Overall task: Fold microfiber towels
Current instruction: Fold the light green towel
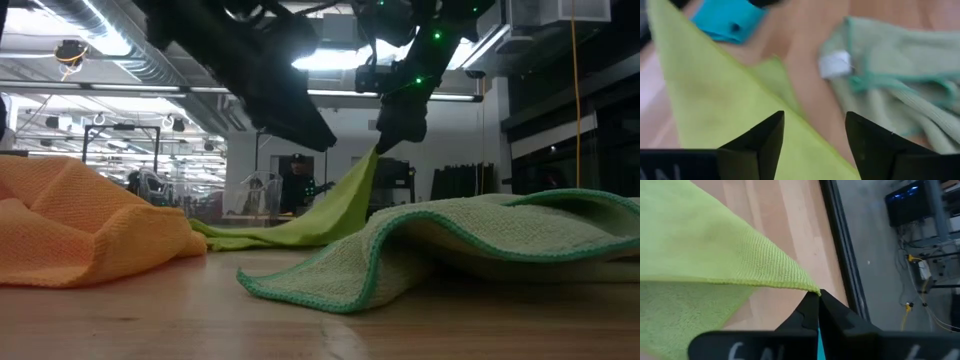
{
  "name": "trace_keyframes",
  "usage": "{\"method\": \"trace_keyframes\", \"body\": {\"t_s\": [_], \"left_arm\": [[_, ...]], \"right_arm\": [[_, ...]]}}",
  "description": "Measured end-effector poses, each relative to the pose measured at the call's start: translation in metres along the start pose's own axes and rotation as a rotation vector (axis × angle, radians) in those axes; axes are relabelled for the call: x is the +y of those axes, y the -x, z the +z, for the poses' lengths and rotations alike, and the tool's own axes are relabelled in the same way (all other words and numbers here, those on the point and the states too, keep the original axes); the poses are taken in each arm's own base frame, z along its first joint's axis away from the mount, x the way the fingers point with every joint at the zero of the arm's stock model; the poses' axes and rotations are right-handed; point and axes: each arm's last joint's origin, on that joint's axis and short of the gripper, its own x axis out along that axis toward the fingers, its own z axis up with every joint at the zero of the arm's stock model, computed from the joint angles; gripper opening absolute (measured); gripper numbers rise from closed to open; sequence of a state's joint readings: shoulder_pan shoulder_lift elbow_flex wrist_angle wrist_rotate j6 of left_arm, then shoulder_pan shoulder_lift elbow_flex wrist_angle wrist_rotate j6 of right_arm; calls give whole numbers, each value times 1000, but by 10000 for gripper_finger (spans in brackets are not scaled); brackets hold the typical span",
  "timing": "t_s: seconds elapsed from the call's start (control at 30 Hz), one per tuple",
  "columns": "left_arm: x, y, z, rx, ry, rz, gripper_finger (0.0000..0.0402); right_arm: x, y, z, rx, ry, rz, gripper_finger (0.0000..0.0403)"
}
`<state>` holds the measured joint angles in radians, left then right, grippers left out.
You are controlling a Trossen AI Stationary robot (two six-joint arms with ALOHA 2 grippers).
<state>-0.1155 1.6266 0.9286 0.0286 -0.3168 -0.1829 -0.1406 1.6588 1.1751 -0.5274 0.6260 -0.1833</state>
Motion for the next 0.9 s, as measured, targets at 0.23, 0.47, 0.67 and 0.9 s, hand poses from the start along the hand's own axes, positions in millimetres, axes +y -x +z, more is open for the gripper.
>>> {"method": "trace_keyframes", "body": {"t_s": [0.23, 0.47, 0.67, 0.9], "left_arm": [[-39, 27, -14, 88, 65, -83, 200], [-77, 36, -32, -17, 53, 81, 200], [-76, 19, -34, -111, -76, 293, 200], [-59, -15, -24, -195, -105, 351, 199]], "right_arm": [[0, 0, 0, -2, -1, 20, 4], [0, 0, 0, -3, -1, 25, 5], [0, 0, 0, -4, 0, 26, 5], [-1, 5, 9, -59, -14, 154, 6]]}}
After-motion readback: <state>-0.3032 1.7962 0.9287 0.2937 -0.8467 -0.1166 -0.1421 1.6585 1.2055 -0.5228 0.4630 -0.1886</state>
